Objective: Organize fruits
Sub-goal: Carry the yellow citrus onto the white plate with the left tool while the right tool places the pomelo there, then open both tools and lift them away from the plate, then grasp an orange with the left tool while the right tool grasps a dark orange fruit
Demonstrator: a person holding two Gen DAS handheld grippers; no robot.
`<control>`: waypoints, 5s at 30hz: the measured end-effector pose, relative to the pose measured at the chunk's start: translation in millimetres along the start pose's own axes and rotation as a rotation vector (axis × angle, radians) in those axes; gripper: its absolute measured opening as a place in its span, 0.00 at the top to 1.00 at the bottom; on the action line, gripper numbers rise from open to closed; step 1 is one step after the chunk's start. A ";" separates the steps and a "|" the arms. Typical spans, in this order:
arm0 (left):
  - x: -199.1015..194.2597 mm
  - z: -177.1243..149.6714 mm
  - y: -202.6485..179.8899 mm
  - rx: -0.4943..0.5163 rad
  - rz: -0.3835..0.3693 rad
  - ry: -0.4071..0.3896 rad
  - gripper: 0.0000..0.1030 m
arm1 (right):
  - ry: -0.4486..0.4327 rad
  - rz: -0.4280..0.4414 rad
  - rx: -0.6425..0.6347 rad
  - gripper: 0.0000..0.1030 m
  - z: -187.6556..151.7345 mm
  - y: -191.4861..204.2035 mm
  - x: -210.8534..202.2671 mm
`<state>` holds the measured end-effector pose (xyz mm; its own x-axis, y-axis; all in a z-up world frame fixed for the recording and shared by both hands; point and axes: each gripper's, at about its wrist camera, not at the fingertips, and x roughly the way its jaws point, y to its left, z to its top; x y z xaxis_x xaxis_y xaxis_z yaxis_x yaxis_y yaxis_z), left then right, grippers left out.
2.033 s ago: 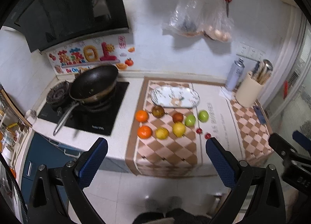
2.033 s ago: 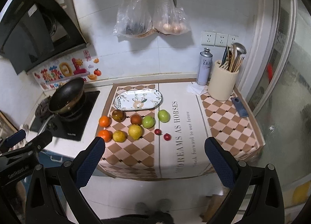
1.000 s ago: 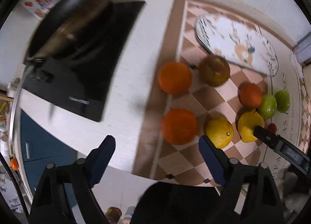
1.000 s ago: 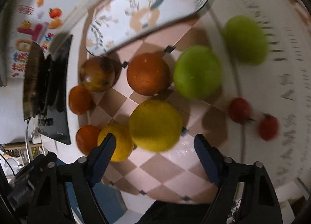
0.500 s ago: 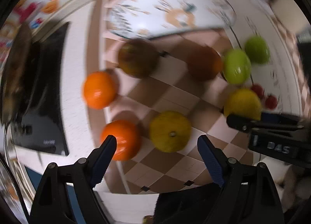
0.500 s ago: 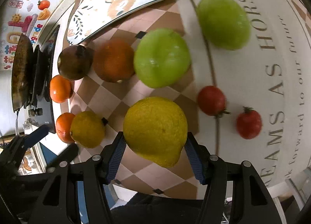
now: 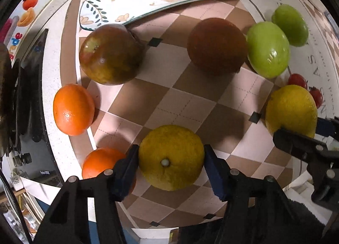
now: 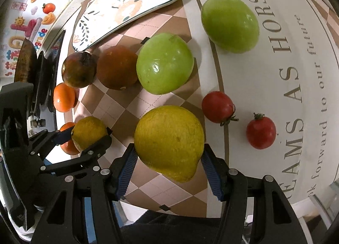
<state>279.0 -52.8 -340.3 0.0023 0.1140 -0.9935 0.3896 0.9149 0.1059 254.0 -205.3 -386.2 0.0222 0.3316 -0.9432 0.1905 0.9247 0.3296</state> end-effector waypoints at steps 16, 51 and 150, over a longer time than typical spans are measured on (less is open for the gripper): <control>-88.5 35.9 44.0 -0.176 -0.169 -0.168 0.45 | -0.087 0.010 -0.091 0.44 16.4 2.0 -61.2; -26.6 147.4 88.1 -0.428 -0.230 -0.042 0.45 | 0.096 0.143 0.009 0.36 124.8 14.9 -16.6; -151.2 -42.3 95.5 -0.515 -0.032 -0.395 0.02 | -0.294 -0.027 -0.169 0.11 8.2 76.9 -160.7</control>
<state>276.8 33.7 -178.2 0.3744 0.0221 -0.9270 -0.0964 0.9952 -0.0152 273.2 -189.0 -209.6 0.3058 0.2610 -0.9156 0.0303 0.9585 0.2833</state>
